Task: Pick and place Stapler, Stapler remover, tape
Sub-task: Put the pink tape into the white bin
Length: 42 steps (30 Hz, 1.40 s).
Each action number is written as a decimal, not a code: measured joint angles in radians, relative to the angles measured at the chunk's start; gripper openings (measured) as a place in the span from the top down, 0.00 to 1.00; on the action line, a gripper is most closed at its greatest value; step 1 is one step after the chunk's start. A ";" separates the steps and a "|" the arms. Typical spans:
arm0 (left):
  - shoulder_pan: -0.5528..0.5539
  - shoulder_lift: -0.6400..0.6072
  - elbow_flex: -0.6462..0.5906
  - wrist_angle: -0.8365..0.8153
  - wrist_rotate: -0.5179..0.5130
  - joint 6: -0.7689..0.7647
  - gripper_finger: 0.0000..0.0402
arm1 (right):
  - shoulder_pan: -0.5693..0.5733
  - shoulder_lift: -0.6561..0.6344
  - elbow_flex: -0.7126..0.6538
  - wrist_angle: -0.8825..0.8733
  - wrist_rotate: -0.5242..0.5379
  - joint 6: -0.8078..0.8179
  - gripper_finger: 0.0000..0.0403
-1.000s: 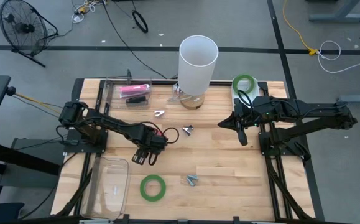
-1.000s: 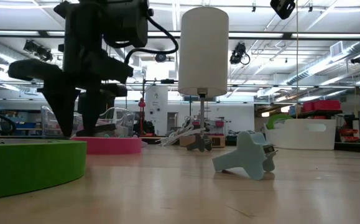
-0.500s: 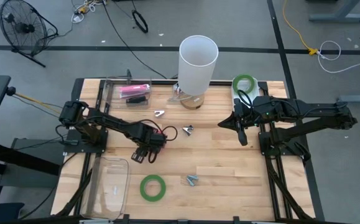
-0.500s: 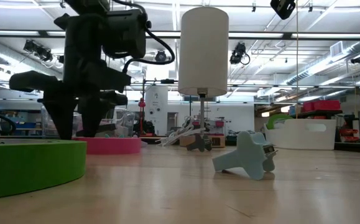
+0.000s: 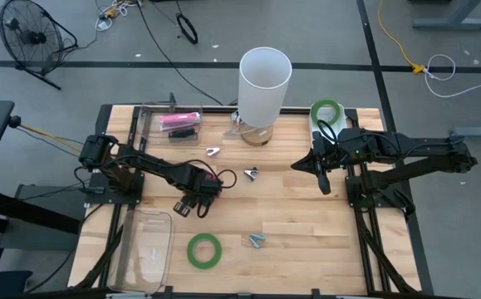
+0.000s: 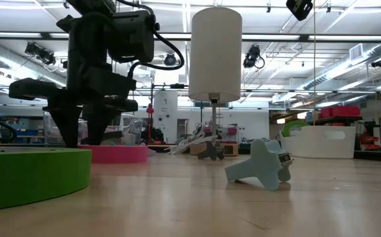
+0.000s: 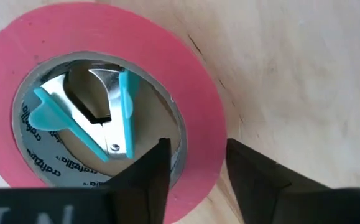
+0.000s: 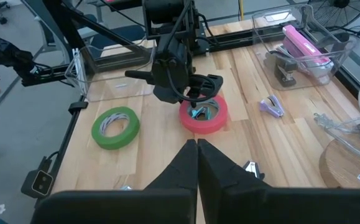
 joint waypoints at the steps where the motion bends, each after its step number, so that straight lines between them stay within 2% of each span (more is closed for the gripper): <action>1: 0.000 0.000 0.000 0.000 0.002 0.011 0.66 | 0.000 0.000 0.000 0.000 0.000 0.000 0.99; 6: 0.000 0.000 0.001 0.001 0.023 0.044 0.80 | 0.000 0.000 0.000 0.000 0.000 0.002 0.99; 21: 0.000 -0.002 0.021 -0.041 0.029 0.041 0.80 | 0.000 0.000 0.000 0.000 0.000 0.011 0.99; 35: 0.000 -0.002 0.276 -0.203 -0.029 0.080 0.80 | 0.000 0.000 0.000 0.000 0.000 0.010 0.99; 42: 0.000 -0.003 0.463 -0.265 -0.042 0.078 0.80 | 0.000 0.000 0.000 0.056 0.000 -0.011 0.99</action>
